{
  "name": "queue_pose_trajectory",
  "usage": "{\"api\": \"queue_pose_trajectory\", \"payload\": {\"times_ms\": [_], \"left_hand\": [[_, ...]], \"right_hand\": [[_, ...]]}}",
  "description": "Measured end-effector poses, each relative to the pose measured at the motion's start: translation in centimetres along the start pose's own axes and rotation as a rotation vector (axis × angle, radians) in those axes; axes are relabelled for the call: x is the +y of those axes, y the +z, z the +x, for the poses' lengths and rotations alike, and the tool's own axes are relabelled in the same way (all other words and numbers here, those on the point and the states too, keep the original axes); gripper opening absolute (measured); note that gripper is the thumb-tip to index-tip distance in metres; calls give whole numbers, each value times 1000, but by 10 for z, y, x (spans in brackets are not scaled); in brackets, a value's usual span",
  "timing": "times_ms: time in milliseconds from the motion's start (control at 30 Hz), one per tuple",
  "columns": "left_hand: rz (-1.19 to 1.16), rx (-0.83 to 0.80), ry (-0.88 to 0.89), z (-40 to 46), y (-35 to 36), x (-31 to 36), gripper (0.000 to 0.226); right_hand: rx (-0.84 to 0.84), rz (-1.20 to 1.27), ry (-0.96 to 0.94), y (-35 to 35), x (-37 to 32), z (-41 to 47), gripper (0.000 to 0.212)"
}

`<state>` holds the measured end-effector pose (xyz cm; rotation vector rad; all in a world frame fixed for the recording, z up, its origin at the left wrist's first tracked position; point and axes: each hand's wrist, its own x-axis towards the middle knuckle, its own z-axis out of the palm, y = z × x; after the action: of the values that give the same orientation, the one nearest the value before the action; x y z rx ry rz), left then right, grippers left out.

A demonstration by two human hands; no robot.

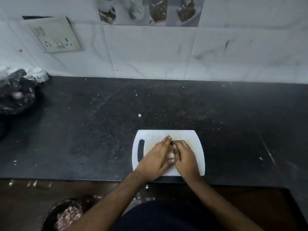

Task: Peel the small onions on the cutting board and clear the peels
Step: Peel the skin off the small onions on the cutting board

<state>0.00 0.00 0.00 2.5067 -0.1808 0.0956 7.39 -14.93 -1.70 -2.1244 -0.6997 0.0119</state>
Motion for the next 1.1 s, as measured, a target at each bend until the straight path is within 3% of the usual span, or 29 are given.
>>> {"api": "queue_pose_trajectory", "payload": {"times_ms": [133,267,367,633,867,1000,1100], "left_hand": [[-72,-6,-67,1,7,-8,84],[-329,21,-224,0,14,-19,94],[-428,92,-284,3,20,-27,90],[-398,176,-226,2,27,-28,46],[-381,94,-169,0,27,-35,54],[-197,67,-125,0,26,-28,65],[-147,87,-97,1,27,-24,60]], "right_hand": [[16,67,119,3,8,-11,30],[-66,65,101,-1,16,-16,36],[-75,69,92,-1,15,-16,36],[-43,6,130,1,10,-13,31],[-85,-64,170,5,16,-5,29],[-47,-108,142,9,18,-5,19],[-9,-143,132,11,21,-5,17]]}}
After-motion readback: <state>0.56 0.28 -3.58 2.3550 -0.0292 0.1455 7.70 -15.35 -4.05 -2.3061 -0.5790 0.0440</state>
